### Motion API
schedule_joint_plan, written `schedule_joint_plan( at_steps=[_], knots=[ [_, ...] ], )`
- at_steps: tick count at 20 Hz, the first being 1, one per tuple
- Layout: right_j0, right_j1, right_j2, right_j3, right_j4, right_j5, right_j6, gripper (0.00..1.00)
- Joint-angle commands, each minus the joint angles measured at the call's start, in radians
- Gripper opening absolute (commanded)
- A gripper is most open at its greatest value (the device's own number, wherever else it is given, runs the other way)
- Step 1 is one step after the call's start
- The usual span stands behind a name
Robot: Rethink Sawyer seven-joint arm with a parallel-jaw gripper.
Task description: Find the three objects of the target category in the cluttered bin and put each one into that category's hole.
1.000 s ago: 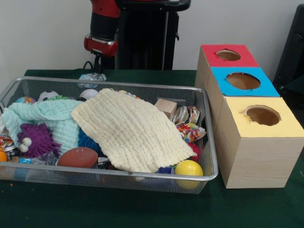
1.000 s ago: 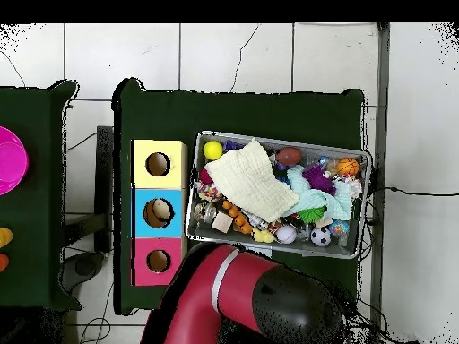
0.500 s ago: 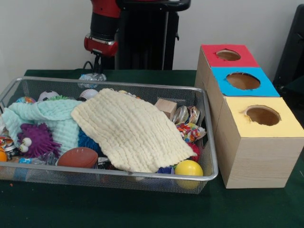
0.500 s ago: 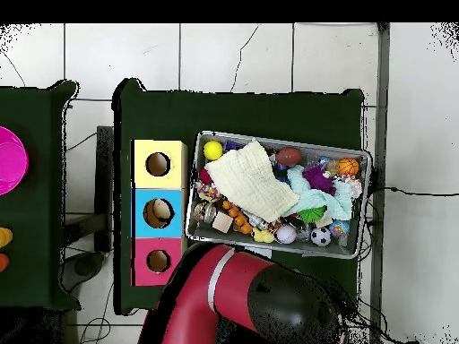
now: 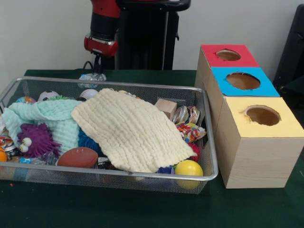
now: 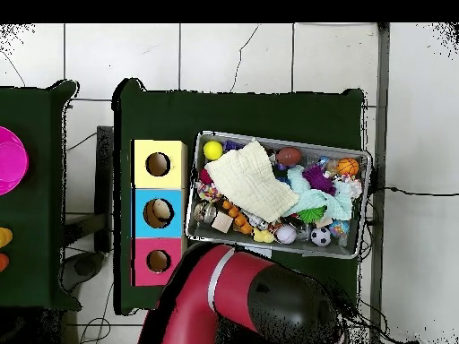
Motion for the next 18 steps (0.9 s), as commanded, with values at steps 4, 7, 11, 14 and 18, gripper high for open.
schedule_joint_plan(
  at_steps=[4,7,11,14,18],
  knots=[
    [-0.056,0.088,0.096,-0.287,0.088,0.103,-0.014,1.00],
    [-0.067,0.070,0.116,-0.292,0.052,0.146,0.008,1.00],
    [-0.088,0.049,0.148,-0.287,0.047,0.241,0.042,1.00],
    [-0.092,0.049,0.154,-0.296,0.038,0.248,0.041,1.00],
    [-0.087,0.057,0.144,-0.292,0.057,0.213,0.033,1.00]
  ],
)
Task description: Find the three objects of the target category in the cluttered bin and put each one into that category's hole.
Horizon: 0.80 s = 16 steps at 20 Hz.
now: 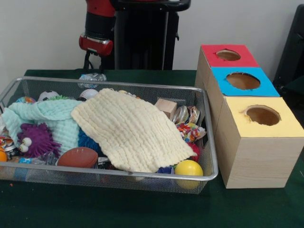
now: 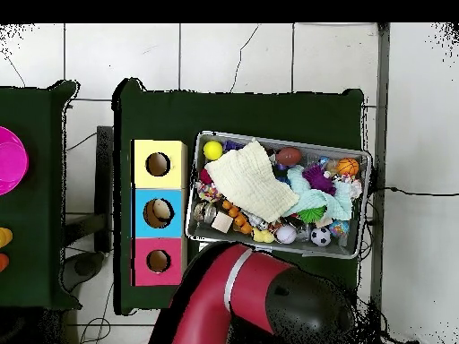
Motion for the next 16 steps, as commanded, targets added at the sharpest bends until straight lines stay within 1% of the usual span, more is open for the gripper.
schedule_joint_plan(
  at_steps=[1,3,7,10,16],
  knots=[
    [-0.035,0.073,0.144,-0.269,0.116,0.168,0.028,1.00],
    [-0.042,0.084,0.143,-0.264,0.139,0.120,0.028,1.00],
    [-0.061,0.068,0.160,-0.250,0.129,0.092,0.051,1.00],
    [-0.073,0.041,0.176,-0.244,0.098,0.113,0.070,1.00],
    [-0.092,0.008,0.199,-0.236,0.068,0.122,0.086,1.00]
  ],
)
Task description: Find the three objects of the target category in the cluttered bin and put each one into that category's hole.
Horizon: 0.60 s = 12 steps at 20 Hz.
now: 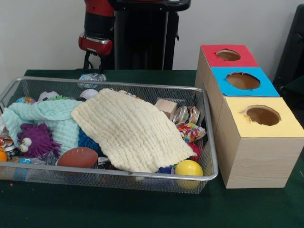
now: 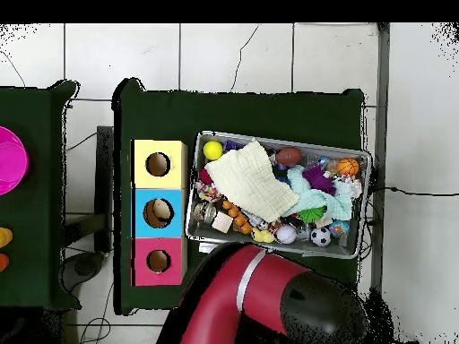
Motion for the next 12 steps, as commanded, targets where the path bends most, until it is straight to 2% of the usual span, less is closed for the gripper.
schedule_joint_plan(
  at_steps=[1,12],
  knots=[
    [-0.057,0.019,0.184,-0.233,0.087,0.119,0.086,1.00],
    [-0.062,0.028,0.176,-0.225,0.111,-0.009,0.032,1.00]
  ],
)
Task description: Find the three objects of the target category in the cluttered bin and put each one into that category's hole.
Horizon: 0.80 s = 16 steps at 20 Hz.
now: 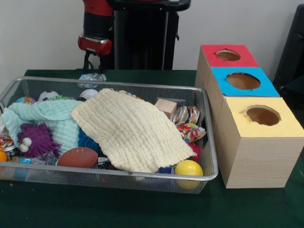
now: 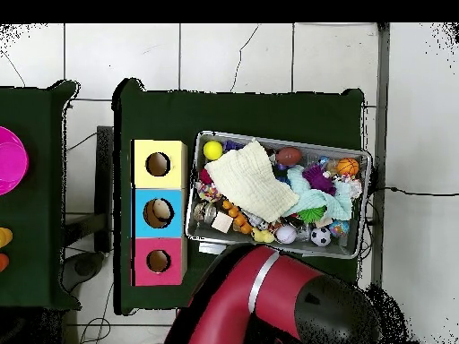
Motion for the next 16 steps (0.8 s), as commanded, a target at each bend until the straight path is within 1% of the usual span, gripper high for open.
schedule_joint_plan(
  at_steps=[1,6,7,8,13,16],
  knots=[
    [-0.029,0.039,0.162,-0.225,0.128,-0.006,0.033,1.00],
    [-0.022,0.053,0.152,-0.225,0.149,-0.041,0.009,1.00],
    [-0.026,0.051,0.156,-0.227,0.140,-0.039,0.013,1.00],
    [-0.030,0.048,0.160,-0.229,0.130,-0.037,0.018,0.00],
    [-0.032,0.044,0.163,-0.231,0.120,-0.038,0.020,0.00],
    [-0.031,0.048,0.160,-0.226,0.132,-0.051,0.013,0.00]
  ],
)
